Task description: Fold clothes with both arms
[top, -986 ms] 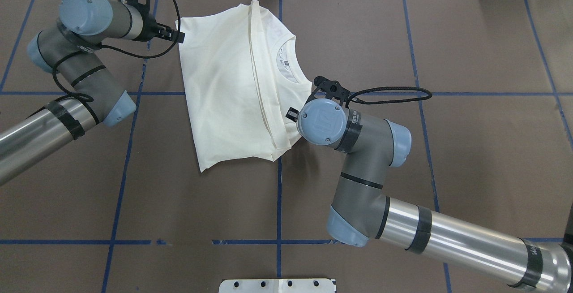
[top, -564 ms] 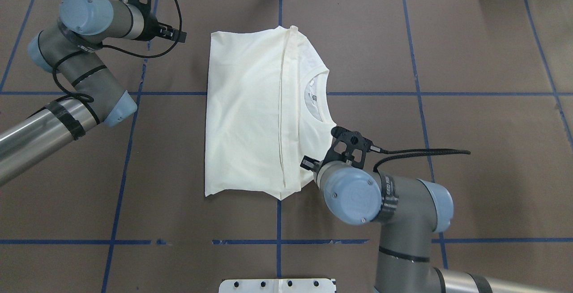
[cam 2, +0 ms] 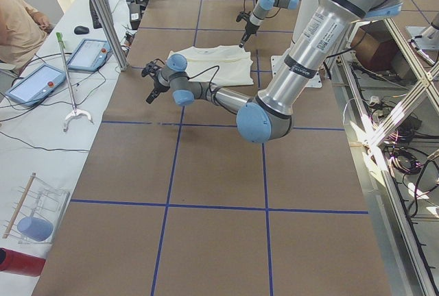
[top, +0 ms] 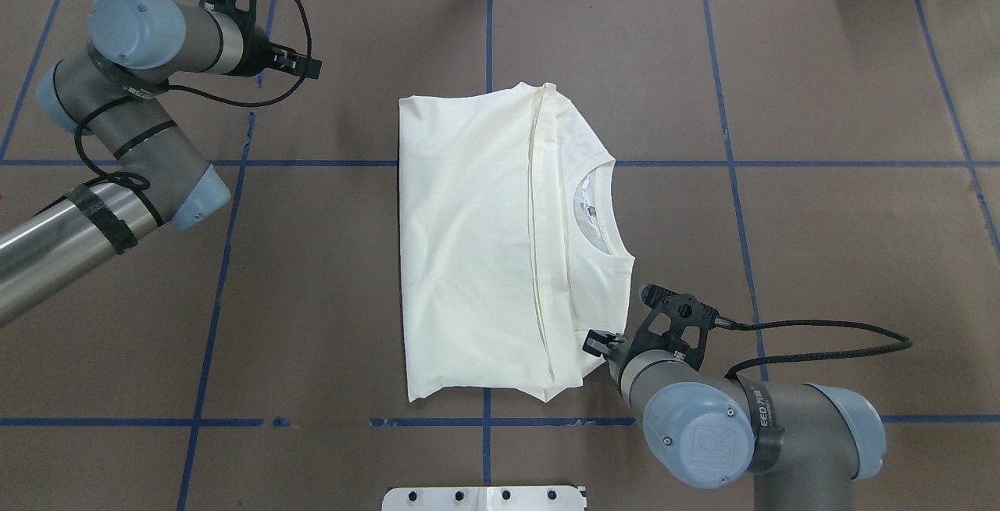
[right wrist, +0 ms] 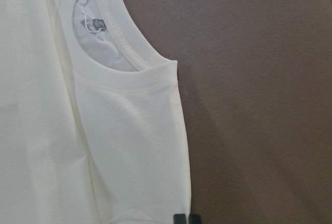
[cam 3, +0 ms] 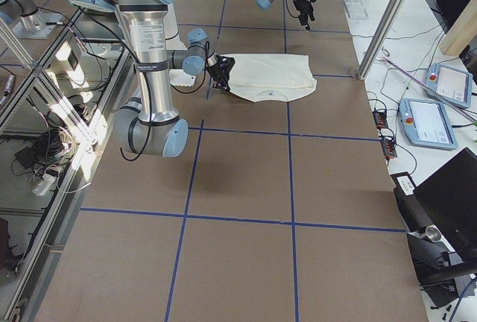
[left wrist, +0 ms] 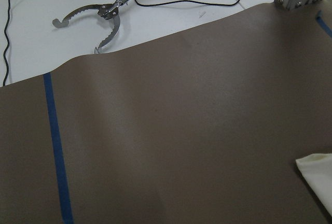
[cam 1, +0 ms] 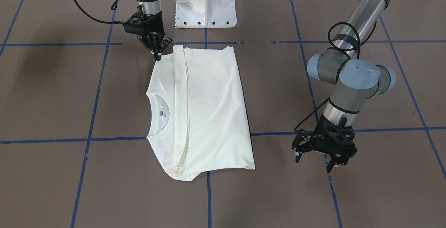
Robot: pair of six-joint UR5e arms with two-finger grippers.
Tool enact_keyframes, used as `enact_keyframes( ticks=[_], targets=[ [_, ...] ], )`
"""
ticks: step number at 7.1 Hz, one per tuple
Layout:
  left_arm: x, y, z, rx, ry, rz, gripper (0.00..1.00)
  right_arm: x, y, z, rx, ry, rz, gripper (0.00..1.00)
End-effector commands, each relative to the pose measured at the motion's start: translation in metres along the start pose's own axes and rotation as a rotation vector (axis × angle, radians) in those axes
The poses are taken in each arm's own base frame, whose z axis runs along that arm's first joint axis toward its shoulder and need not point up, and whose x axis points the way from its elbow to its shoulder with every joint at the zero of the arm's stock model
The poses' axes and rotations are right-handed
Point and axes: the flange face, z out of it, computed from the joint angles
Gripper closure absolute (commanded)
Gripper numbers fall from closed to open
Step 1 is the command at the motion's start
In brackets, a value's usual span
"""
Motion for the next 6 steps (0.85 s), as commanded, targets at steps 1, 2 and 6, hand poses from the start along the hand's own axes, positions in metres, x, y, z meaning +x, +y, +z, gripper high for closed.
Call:
enact_keyframes(
  ticks=[1,2,6],
  targets=[
    [0.001,0.001,-0.001,-0.006,0.009,0.002,0.00,0.005,0.000,-0.008,-0.008,-0.008,-0.134,0.00],
    [0.002,0.001,-0.001,-0.008,0.014,0.002,0.00,-0.001,-0.001,-0.023,-0.013,-0.041,-0.221,0.00],
    [0.002,0.001,-0.001,-0.009,0.013,0.002,0.00,-0.009,0.049,-0.027,0.102,-0.075,-0.614,0.00]
  ],
)
